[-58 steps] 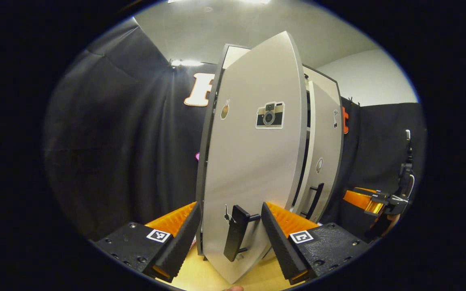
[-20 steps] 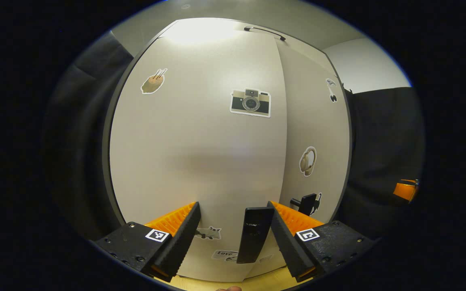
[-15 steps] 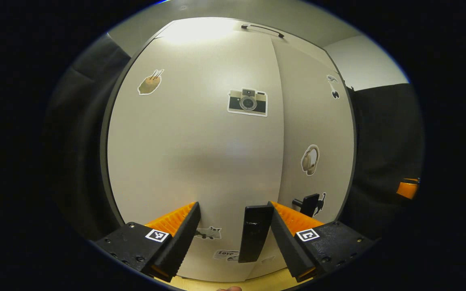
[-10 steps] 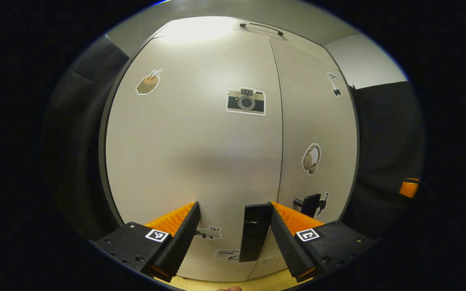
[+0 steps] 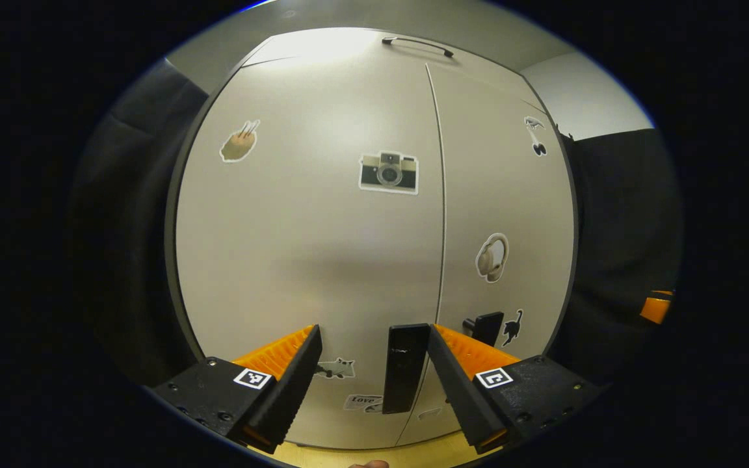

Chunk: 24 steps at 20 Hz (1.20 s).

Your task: Grab one shoe with the right hand and put it into the shoe cabinet, grab the other shoe with the left hand and put it into the shoe cabinet; then close the right door with the right hand and the left door with the left hand.

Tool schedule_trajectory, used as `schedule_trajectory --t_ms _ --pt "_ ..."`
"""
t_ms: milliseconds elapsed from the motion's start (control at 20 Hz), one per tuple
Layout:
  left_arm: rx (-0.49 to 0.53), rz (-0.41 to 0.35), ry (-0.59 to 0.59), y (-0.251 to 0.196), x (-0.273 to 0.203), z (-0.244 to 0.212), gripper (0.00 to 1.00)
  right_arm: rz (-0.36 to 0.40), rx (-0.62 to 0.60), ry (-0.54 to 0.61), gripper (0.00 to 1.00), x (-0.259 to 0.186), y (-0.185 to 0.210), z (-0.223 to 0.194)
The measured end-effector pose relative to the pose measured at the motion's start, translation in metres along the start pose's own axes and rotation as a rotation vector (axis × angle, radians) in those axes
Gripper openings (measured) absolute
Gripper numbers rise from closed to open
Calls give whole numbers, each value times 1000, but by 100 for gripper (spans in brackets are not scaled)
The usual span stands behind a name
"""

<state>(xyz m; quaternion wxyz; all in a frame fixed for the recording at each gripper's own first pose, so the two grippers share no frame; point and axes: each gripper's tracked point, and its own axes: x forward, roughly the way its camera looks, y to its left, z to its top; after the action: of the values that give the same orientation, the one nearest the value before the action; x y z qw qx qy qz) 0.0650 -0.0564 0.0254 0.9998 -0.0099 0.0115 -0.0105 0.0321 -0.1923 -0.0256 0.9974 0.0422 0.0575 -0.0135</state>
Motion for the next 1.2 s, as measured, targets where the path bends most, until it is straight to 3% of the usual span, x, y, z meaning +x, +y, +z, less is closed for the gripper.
schedule_trajectory --t_ms 300,650,1200 --pt "8 77 -32 5 -52 30 98 72 7 -10 78 -6 13 13" --pt "13 143 -27 -15 -109 35 98 173 1 -41 78 -24 22 33" --pt "-1 221 -42 -49 -159 39 98 253 -20 -37 78 -45 3 37"
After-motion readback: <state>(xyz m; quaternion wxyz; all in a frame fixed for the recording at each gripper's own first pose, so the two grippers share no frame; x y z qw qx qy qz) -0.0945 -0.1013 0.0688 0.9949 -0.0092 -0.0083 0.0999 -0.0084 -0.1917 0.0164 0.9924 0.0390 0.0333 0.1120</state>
